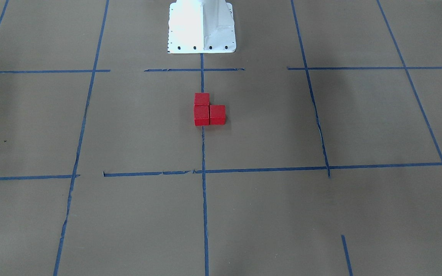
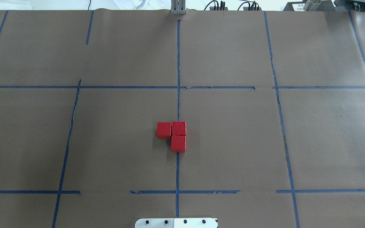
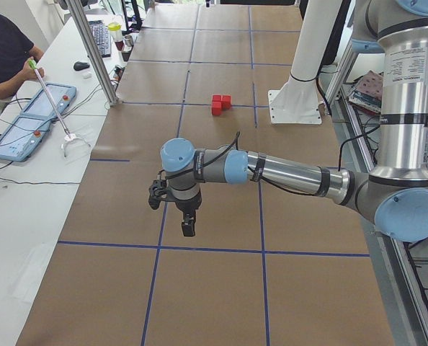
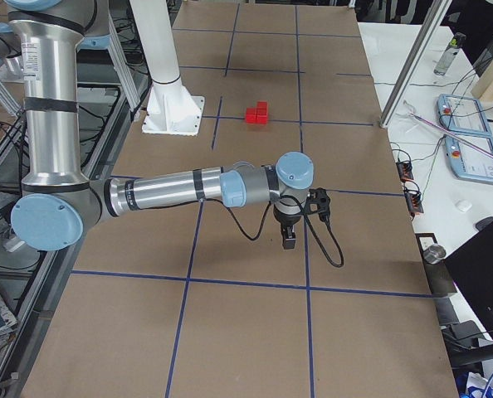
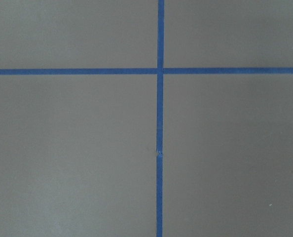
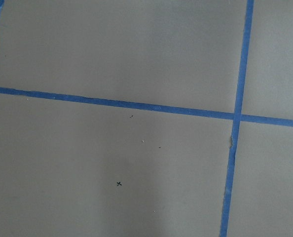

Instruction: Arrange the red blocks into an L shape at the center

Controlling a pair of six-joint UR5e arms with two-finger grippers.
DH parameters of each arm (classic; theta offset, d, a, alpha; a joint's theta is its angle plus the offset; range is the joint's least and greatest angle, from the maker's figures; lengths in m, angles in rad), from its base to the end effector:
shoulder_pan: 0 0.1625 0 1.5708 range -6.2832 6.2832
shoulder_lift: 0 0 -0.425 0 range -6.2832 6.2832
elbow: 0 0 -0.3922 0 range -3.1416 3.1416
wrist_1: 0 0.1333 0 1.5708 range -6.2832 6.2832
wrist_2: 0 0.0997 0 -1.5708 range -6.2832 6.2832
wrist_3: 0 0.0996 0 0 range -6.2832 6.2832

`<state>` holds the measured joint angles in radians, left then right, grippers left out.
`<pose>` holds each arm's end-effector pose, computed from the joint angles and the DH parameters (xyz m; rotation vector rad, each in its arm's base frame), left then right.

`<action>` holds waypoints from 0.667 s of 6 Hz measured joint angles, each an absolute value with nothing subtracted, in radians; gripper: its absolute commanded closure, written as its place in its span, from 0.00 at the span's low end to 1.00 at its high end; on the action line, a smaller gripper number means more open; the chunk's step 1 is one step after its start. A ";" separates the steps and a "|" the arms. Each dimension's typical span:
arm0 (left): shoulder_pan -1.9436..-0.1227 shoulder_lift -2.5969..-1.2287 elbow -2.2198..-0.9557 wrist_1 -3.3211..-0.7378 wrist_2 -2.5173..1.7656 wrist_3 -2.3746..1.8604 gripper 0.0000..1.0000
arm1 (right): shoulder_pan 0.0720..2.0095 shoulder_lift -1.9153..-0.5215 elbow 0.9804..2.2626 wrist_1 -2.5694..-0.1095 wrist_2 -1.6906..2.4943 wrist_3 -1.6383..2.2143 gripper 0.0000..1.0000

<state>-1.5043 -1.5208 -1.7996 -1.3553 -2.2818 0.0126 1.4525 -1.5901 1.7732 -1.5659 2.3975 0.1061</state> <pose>-0.0375 -0.4651 0.5963 -0.0543 0.7098 0.0627 0.0020 -0.4917 0.5636 0.0838 -0.8389 -0.0892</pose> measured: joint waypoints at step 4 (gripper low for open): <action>-1.533 -1.516 -1.773 -1.348 -2.371 0.054 0.00 | 1.451 -1.600 1.779 -1.567 2.403 0.115 0.00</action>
